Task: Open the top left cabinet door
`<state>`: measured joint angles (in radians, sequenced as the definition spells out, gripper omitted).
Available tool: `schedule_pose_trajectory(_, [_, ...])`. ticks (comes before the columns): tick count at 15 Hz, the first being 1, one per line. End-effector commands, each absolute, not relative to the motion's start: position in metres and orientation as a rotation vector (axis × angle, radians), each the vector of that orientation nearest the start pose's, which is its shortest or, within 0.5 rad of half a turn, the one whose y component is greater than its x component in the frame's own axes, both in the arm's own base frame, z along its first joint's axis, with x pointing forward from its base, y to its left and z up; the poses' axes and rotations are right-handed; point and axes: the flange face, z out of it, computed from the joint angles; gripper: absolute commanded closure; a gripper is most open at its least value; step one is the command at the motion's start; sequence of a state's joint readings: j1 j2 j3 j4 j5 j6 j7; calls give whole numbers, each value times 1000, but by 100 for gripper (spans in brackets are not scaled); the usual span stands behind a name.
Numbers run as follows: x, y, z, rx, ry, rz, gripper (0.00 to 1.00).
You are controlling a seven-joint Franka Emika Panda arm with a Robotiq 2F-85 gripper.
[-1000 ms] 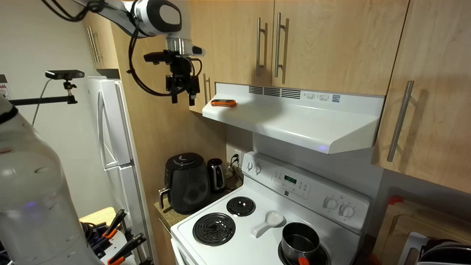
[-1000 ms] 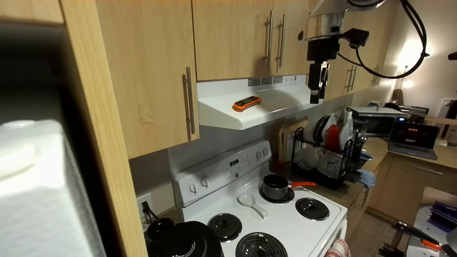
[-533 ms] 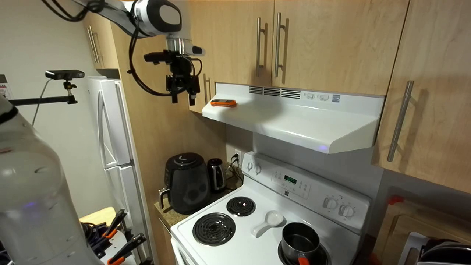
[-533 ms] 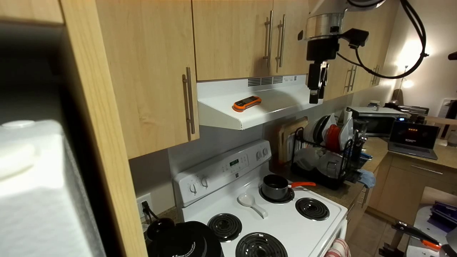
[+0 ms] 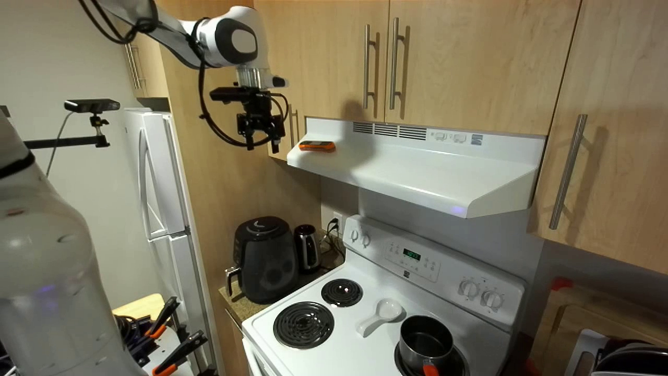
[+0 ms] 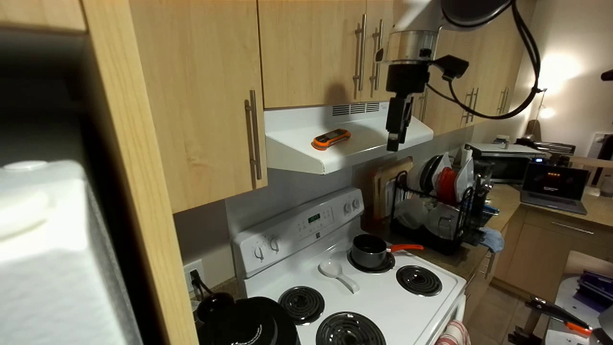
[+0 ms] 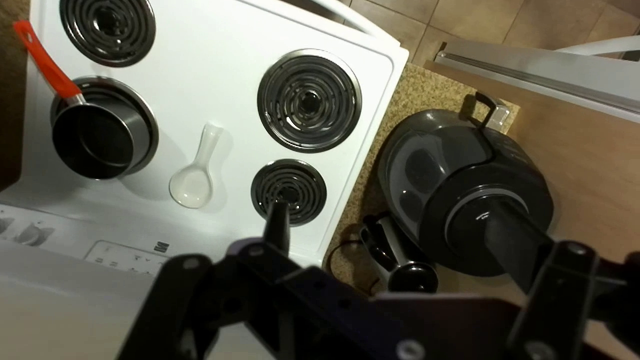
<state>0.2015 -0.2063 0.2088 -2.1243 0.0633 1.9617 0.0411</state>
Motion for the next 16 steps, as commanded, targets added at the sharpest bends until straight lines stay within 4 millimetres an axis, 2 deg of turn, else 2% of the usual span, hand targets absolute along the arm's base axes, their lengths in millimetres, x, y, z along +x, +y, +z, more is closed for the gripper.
schedule_pose_trajectory(1, [494, 229, 481, -3029, -654, -98, 0])
schedule_pose_trajectory(6, [556, 242, 450, -3012, -773, -229, 0])
schedule_pose_trajectory(10, [595, 248, 431, -2999, -817, -333, 0])
schedule_pose_trajectory(11, [600, 249, 429, -2994, -824, -346, 0])
schedule_pose_trajectory(15, [598, 248, 435, -2990, -913, -329, 0])
schedule_pose_trajectory(16, [580, 250, 440, -3002, -864, -279, 0])
